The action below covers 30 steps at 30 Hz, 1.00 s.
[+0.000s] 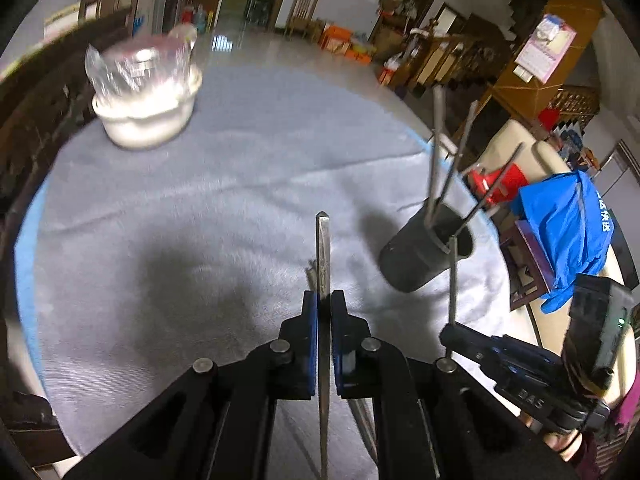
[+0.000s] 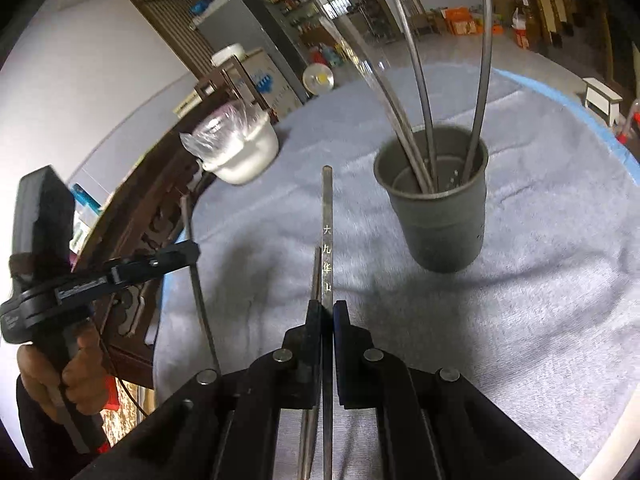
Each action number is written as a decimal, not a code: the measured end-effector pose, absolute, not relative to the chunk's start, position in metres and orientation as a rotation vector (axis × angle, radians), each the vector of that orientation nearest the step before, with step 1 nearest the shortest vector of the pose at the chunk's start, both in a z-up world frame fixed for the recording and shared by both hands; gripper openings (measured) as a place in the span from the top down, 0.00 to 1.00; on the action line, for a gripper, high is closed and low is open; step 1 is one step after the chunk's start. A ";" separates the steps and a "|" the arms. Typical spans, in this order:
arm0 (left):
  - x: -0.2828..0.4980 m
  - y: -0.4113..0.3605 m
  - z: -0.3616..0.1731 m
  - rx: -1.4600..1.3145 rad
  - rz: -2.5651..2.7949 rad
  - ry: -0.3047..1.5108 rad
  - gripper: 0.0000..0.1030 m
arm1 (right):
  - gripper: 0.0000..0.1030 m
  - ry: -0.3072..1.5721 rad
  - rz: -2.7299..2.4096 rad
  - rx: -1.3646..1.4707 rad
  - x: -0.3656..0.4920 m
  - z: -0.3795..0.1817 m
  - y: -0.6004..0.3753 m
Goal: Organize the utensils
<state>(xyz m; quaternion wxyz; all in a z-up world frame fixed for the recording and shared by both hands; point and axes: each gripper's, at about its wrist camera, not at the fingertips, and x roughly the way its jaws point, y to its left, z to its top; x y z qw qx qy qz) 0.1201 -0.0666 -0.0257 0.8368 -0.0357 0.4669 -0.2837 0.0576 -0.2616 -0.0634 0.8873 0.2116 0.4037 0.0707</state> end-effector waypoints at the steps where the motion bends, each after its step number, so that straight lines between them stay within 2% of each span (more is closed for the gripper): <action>1: 0.117 -0.067 -0.019 -0.077 -0.601 0.971 0.94 | 0.94 0.829 0.149 0.439 0.054 -0.060 -0.263; 8: 0.094 -0.062 0.022 -0.072 -0.601 0.856 0.94 | 0.94 0.699 0.173 0.420 0.041 -0.030 -0.258; 14: 0.083 -0.067 0.035 -0.024 -0.592 0.804 0.94 | 0.94 0.657 0.193 0.410 0.035 -0.023 -0.251; 22: 0.141 -0.045 -0.030 -0.148 -0.462 1.063 0.94 | 0.94 0.739 0.166 0.416 0.040 -0.042 -0.256; 23: 0.145 -0.046 -0.035 -0.135 -0.445 1.081 0.92 | 0.94 0.752 0.164 0.419 0.041 -0.046 -0.257; 27: 0.155 -0.068 -0.065 -0.037 -0.449 1.152 0.70 | 0.94 0.802 0.146 0.432 0.048 -0.060 -0.261; 30: 0.160 -0.083 -0.087 -0.026 -0.473 1.229 0.70 | 0.94 0.818 0.141 0.443 0.052 -0.067 -0.265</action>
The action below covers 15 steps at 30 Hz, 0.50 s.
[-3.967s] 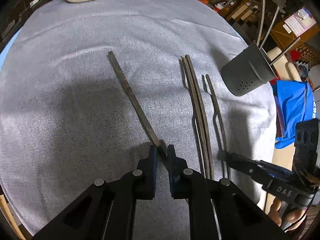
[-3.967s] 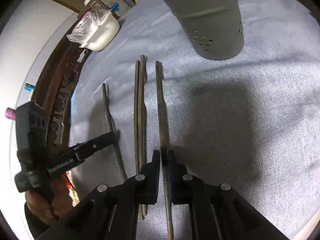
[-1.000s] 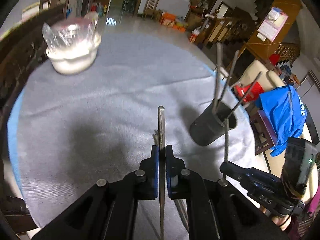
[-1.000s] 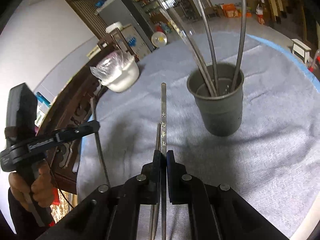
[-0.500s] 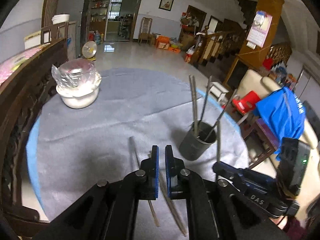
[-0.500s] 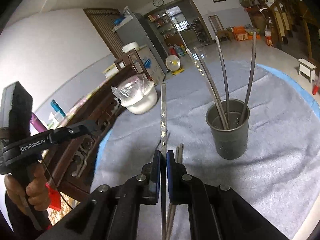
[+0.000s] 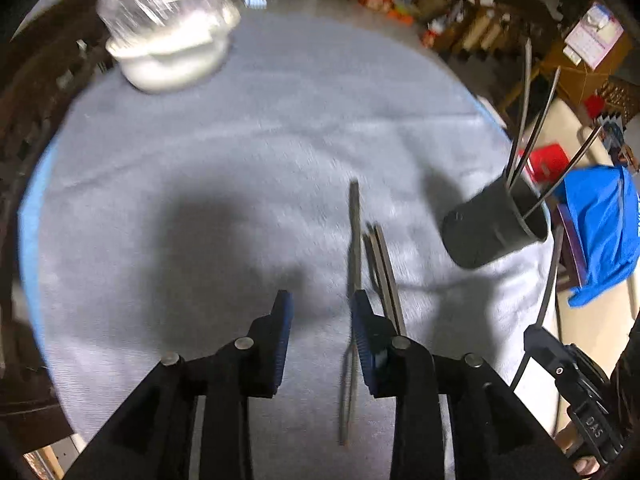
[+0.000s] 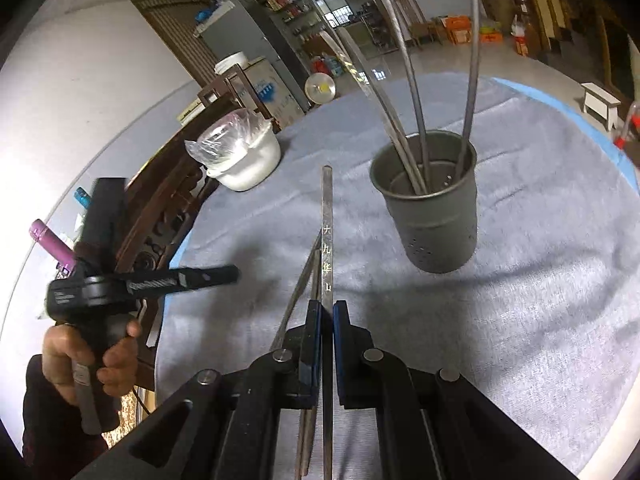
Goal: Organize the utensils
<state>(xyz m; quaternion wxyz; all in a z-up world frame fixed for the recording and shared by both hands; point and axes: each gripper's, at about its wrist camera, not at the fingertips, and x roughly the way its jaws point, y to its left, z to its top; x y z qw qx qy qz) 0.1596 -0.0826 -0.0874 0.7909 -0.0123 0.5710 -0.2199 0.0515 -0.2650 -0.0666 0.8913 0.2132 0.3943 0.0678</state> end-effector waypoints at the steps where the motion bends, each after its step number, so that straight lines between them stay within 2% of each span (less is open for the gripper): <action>1: 0.161 -0.088 -0.095 -0.029 -0.488 1.253 0.70 | 0.94 0.822 0.140 0.448 0.052 -0.068 -0.266; 15: 0.181 -0.117 -0.140 -0.040 -0.491 1.344 0.70 | 0.94 0.843 0.125 0.479 0.056 -0.078 -0.277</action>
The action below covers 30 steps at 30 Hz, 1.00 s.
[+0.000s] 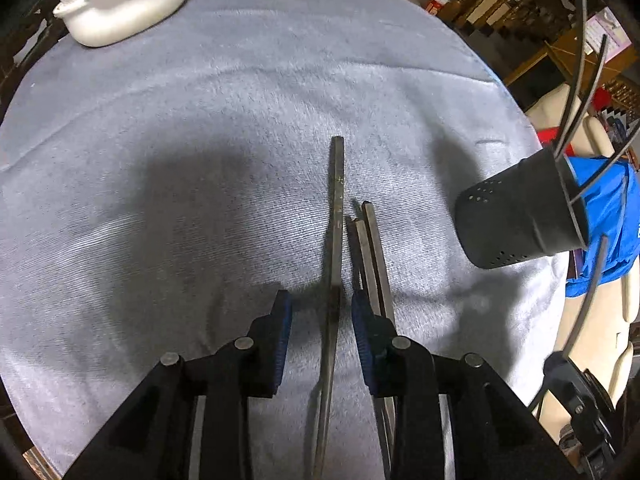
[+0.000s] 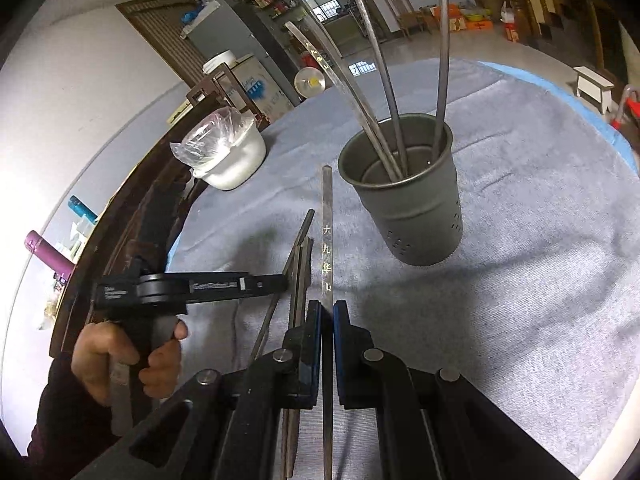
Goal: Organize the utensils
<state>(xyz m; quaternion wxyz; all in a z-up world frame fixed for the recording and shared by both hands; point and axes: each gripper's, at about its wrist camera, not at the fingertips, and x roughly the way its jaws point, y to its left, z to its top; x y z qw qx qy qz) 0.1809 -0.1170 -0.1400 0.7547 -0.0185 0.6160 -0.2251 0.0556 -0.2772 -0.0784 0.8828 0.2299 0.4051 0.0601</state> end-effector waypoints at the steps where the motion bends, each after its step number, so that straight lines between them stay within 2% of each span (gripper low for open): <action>1: 0.182 -0.116 -0.140 -0.048 -0.491 1.336 0.70 | 0.94 0.842 0.124 0.477 0.056 -0.078 -0.277; 3: 0.183 -0.113 -0.141 -0.061 -0.496 1.334 0.71 | 0.94 0.838 0.127 0.477 0.055 -0.077 -0.278; 4: 0.183 -0.111 -0.141 -0.060 -0.491 1.330 0.77 | 0.94 0.838 0.127 0.479 0.055 -0.077 -0.278; 5: 0.183 -0.109 -0.142 -0.051 -0.482 1.329 0.91 | 0.94 0.837 0.127 0.479 0.055 -0.076 -0.278; 6: 0.183 -0.105 -0.143 -0.053 -0.475 1.331 0.94 | 0.94 0.836 0.127 0.478 0.054 -0.076 -0.278; 12: 0.162 -0.076 -0.135 -0.106 -0.447 1.306 0.95 | 0.94 0.850 0.129 0.450 0.053 -0.076 -0.270; 19: 0.116 -0.057 -0.135 -0.147 -0.451 1.340 0.95 | 0.94 1.008 0.100 0.431 0.067 -0.103 -0.262; 23: 0.117 -0.058 -0.141 -0.146 -0.430 1.379 0.95 | 0.94 1.068 0.089 0.448 0.076 -0.113 -0.264; 26: 0.132 -0.056 -0.135 -0.163 -0.415 1.367 0.91 | 0.93 1.108 0.080 0.439 0.083 -0.119 -0.265; 29: 0.151 -0.056 -0.126 -0.160 -0.414 1.347 0.64 | 0.92 1.137 0.064 0.450 0.090 -0.127 -0.264; 30: 0.158 -0.056 -0.124 -0.155 -0.401 1.340 0.62 | 0.92 1.145 0.054 0.450 0.091 -0.130 -0.265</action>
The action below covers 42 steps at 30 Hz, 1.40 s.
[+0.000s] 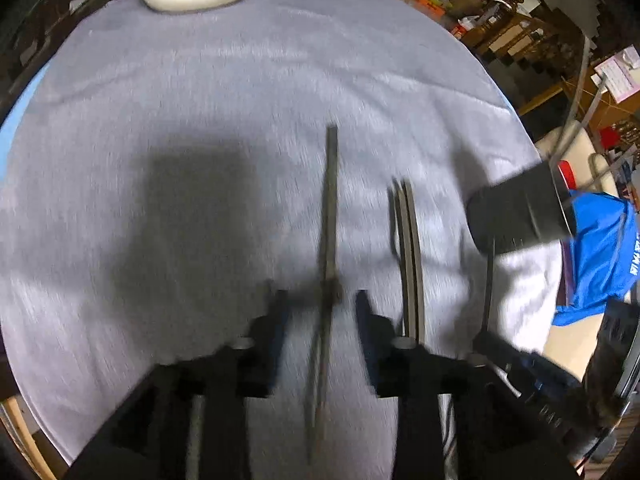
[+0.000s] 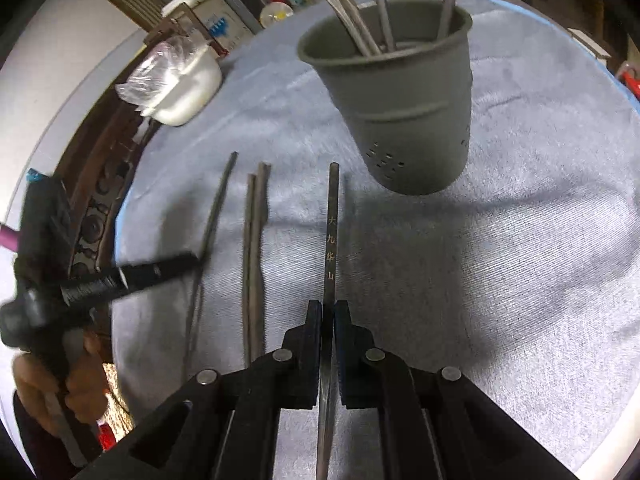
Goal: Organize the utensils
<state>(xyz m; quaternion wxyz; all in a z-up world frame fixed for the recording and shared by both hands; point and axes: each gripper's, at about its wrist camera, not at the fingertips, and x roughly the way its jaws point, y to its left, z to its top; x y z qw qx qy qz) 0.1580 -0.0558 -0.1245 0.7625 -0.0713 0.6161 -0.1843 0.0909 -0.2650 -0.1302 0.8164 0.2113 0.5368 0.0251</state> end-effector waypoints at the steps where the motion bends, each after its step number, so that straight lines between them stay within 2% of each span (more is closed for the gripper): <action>1: 0.167 -0.057 -0.124 -0.159 -0.394 1.338 0.62 | 0.92 1.159 0.043 0.454 0.093 -0.133 -0.266; 12: 0.206 -0.090 -0.131 -0.076 -0.381 1.333 0.64 | 0.91 1.180 -0.013 0.482 0.114 -0.141 -0.269; 13: 0.206 -0.093 -0.131 -0.063 -0.382 1.327 0.69 | 0.90 1.175 -0.011 0.470 0.115 -0.141 -0.268; 15: 0.202 -0.082 -0.133 -0.049 -0.377 1.323 0.91 | 0.90 1.172 -0.002 0.442 0.117 -0.141 -0.266; 17: 0.202 -0.077 -0.133 -0.061 -0.388 1.321 0.95 | 0.92 1.167 0.006 0.424 0.117 -0.139 -0.264; 20: 0.196 -0.071 -0.131 -0.065 -0.380 1.292 0.95 | 0.93 1.126 0.036 0.427 0.112 -0.132 -0.263; 24: 0.181 -0.058 -0.103 -0.087 -0.396 1.195 0.95 | 0.93 1.026 0.113 0.424 0.101 -0.110 -0.262; 35: 0.121 -0.051 0.013 -0.143 -0.476 0.865 0.95 | 0.93 0.664 0.222 0.457 0.058 -0.038 -0.274; 40: 0.116 -0.054 0.032 -0.137 -0.492 0.834 0.95 | 0.92 0.720 0.206 0.415 0.064 -0.032 -0.272; 42: 0.114 -0.049 0.031 -0.137 -0.490 0.827 0.95 | 0.91 0.804 0.218 0.439 0.072 -0.044 -0.273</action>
